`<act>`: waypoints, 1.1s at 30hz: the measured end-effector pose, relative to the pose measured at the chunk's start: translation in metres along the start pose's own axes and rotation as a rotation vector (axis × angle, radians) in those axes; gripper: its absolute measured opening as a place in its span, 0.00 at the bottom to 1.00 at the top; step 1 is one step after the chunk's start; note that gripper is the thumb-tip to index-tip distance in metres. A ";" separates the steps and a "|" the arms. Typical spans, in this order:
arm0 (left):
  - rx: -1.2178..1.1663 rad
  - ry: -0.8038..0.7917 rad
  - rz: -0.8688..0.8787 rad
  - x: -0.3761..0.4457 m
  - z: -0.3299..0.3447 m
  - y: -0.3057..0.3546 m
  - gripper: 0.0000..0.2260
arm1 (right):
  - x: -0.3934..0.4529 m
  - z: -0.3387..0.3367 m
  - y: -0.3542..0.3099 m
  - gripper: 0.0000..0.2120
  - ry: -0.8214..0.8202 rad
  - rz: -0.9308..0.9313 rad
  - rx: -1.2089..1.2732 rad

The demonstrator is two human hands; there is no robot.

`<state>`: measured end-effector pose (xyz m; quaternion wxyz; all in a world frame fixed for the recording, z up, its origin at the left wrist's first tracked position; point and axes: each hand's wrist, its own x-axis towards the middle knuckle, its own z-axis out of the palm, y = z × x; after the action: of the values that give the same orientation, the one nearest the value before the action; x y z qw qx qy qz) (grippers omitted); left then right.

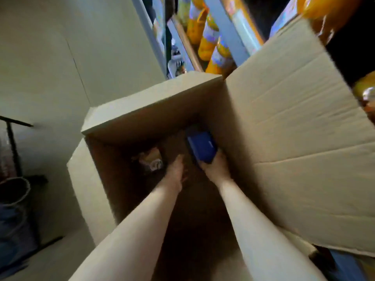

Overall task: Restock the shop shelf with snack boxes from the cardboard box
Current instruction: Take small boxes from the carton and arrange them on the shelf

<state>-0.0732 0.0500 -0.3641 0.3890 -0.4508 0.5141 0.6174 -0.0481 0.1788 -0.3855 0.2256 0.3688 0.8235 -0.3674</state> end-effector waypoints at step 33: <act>0.322 -0.864 0.775 -0.535 -0.016 -0.235 0.20 | -0.626 -0.260 0.165 0.44 0.292 -0.668 0.831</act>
<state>0.3068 0.0654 0.0803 0.3727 0.1256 0.5235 0.7558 0.4452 0.1789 0.1080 -0.1844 0.1925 0.7041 -0.6582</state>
